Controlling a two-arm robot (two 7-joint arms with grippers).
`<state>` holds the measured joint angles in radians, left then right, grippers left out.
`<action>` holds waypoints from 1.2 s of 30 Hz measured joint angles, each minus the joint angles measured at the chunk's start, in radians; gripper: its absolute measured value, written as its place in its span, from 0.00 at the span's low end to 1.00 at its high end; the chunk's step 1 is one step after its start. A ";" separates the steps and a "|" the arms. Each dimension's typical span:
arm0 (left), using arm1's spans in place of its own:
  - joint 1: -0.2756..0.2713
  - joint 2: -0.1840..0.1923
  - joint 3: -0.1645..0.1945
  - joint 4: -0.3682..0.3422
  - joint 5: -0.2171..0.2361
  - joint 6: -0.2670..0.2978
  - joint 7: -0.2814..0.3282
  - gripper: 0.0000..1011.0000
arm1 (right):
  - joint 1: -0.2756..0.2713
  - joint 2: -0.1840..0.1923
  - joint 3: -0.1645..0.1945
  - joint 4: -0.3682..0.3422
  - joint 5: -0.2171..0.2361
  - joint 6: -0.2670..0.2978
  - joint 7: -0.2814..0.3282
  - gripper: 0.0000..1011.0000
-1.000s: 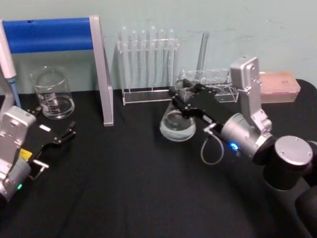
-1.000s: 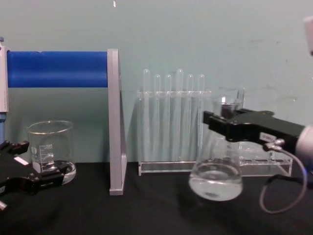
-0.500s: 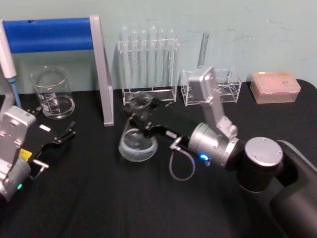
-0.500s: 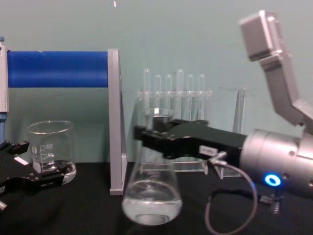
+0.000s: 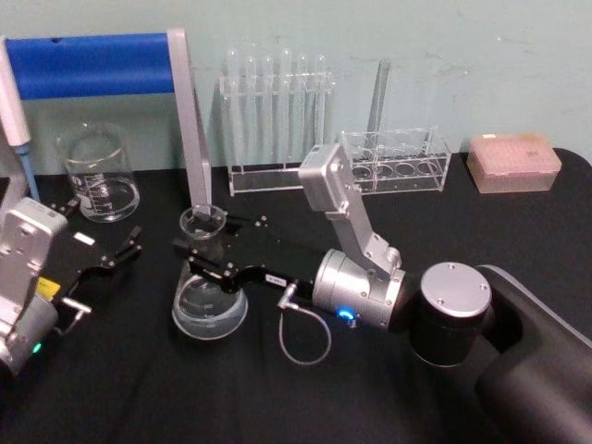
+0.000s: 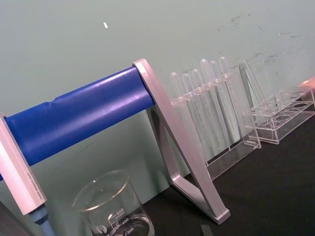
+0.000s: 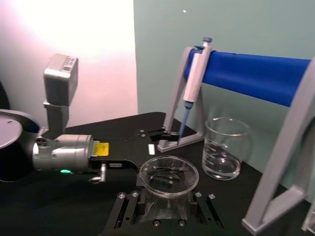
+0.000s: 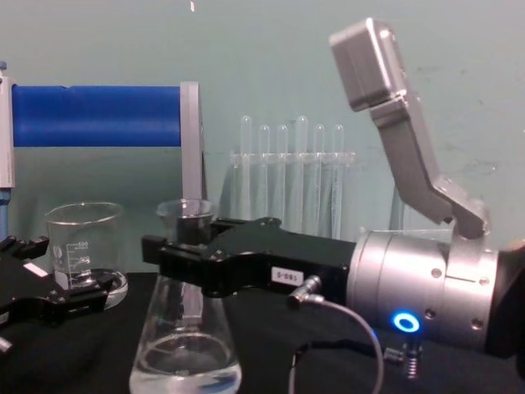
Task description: Grasp the erlenmeyer flask with one hand, shake it three times, then place it back.
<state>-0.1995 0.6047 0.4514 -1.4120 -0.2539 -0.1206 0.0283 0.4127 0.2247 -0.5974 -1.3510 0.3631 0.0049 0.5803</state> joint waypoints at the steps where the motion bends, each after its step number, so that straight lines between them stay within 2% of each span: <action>1: 0.000 0.000 0.000 0.000 0.000 0.000 0.000 0.99 | 0.002 0.000 -0.006 0.000 0.002 0.000 0.003 0.45; 6: 0.000 0.000 0.000 0.000 0.000 0.000 0.000 0.99 | 0.004 0.005 -0.009 0.000 0.005 -0.003 -0.010 0.45; 11: 0.000 0.000 0.000 0.000 0.000 0.000 0.000 0.99 | -0.003 0.016 0.015 -0.006 -0.002 -0.008 -0.061 0.45; 19: 0.000 0.000 0.000 0.000 0.000 0.000 0.000 0.99 | -0.027 0.033 0.083 -0.018 -0.023 -0.010 -0.161 0.45; 23: 0.000 0.000 0.000 0.000 0.000 0.000 0.000 0.99 | -0.046 0.039 0.131 -0.026 -0.035 -0.008 -0.213 0.45; 36: 0.000 0.000 0.000 0.000 0.000 0.000 0.000 0.99 | -0.092 0.043 0.235 -0.051 -0.058 0.002 -0.302 0.45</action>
<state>-0.1995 0.6046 0.4514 -1.4120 -0.2539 -0.1206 0.0283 0.3203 0.2677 -0.3626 -1.4020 0.3050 0.0065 0.2788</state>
